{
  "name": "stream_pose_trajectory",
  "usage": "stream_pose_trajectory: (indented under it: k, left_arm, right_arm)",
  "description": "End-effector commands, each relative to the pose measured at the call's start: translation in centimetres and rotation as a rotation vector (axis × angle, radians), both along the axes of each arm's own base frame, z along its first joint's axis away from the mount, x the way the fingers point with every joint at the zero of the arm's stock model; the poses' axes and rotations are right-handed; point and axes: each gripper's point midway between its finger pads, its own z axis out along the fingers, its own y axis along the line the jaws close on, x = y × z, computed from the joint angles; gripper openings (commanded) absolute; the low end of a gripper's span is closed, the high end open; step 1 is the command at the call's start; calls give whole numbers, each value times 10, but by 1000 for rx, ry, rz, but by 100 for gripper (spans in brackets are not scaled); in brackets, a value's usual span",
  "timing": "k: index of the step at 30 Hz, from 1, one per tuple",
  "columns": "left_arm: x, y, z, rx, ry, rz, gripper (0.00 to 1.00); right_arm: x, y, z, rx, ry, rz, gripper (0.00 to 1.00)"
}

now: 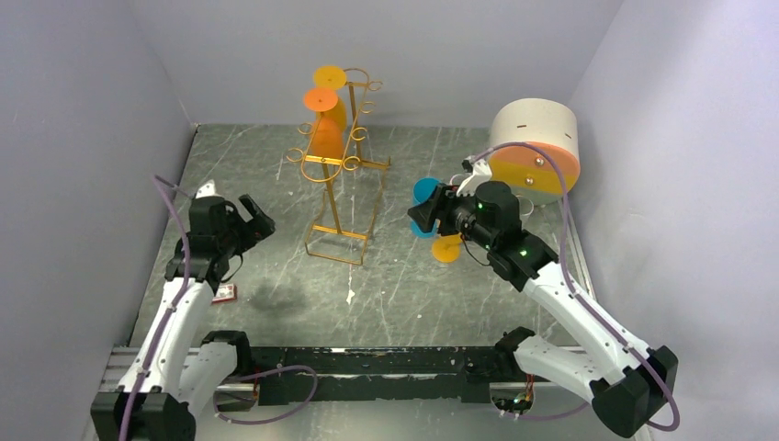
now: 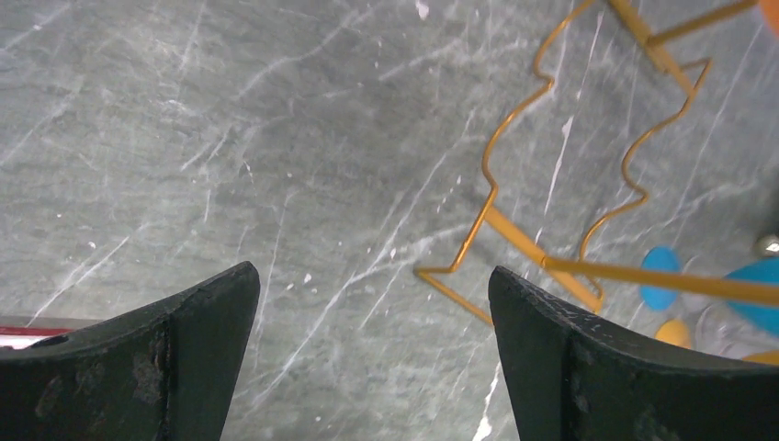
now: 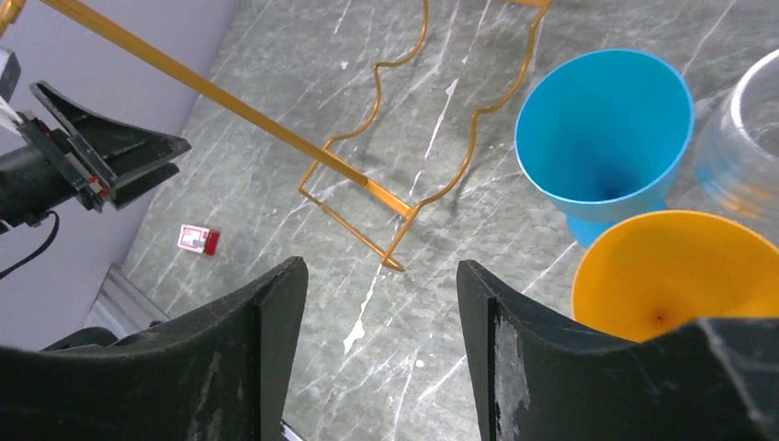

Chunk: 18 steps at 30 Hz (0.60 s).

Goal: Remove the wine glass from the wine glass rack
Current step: Pick up the wine glass from the wine rack.

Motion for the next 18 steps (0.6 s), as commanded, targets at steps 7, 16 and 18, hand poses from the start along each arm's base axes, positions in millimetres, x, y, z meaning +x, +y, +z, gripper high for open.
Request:
stream_pose_trajectory:
  k: [7, 16, 18]
  left_arm:
    - [52, 21, 95, -211, -280, -5, 98]
    - [95, 14, 170, -157, -386, -173, 98]
    - [104, 11, 178, -169, -401, -205, 98]
  right_arm:
    - [-6, -28, 15, -35, -84, -85, 77]
    - [-12, -25, 17, 8, -139, -51, 79]
    - [-11, -24, 17, 1, -127, -48, 79]
